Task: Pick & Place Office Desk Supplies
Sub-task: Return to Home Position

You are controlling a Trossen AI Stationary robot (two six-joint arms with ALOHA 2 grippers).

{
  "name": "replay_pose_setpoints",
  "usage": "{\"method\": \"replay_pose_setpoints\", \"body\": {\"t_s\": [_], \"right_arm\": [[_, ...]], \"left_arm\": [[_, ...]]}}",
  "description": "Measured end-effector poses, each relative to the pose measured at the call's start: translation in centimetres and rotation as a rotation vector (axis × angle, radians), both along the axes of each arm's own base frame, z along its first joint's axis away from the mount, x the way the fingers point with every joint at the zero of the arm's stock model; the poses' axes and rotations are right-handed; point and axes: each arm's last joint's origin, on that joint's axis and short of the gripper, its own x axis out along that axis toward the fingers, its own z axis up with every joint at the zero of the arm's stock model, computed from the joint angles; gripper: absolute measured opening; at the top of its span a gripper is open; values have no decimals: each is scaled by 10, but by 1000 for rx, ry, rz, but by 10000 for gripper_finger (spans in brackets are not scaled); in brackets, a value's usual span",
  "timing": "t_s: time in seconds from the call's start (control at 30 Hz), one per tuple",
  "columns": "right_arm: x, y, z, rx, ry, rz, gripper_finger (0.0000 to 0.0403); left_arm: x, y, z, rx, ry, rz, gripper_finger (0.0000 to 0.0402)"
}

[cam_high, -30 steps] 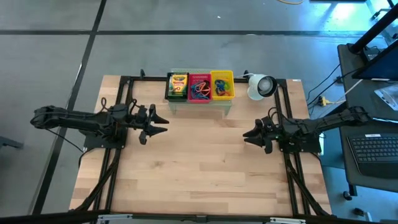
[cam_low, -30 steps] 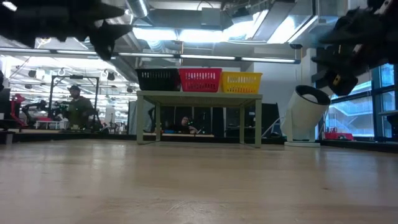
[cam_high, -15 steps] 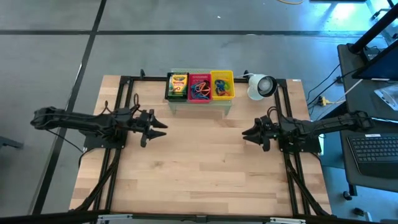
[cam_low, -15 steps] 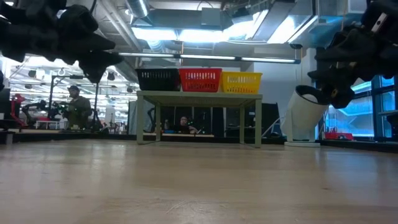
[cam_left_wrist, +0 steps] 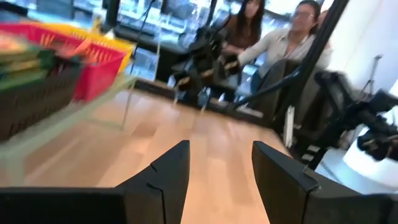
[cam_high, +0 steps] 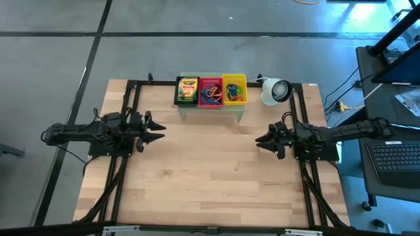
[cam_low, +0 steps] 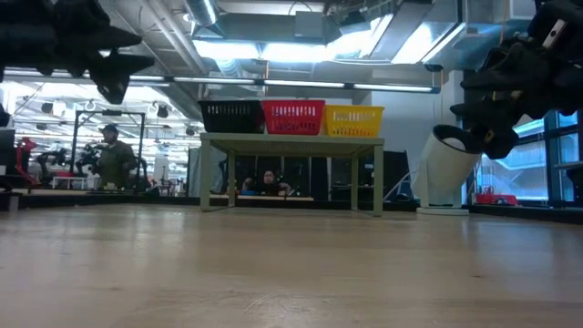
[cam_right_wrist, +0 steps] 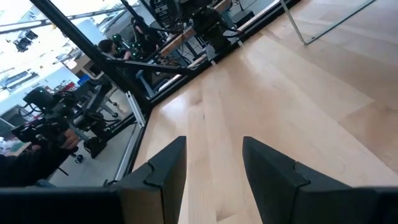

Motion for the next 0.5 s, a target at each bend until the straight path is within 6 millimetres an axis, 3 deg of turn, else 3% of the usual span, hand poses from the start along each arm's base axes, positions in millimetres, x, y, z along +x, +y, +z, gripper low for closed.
{"method": "replay_pose_setpoints", "body": {"t_s": [0.17,0.5], "right_arm": [[0,0,-1,-33,11,-7,159],[0,0,3,-50,-31,-2,159]], "left_arm": [[-7,2,-10,-6,87,67,168],[-11,3,-12,-115,102,116,168]]}}
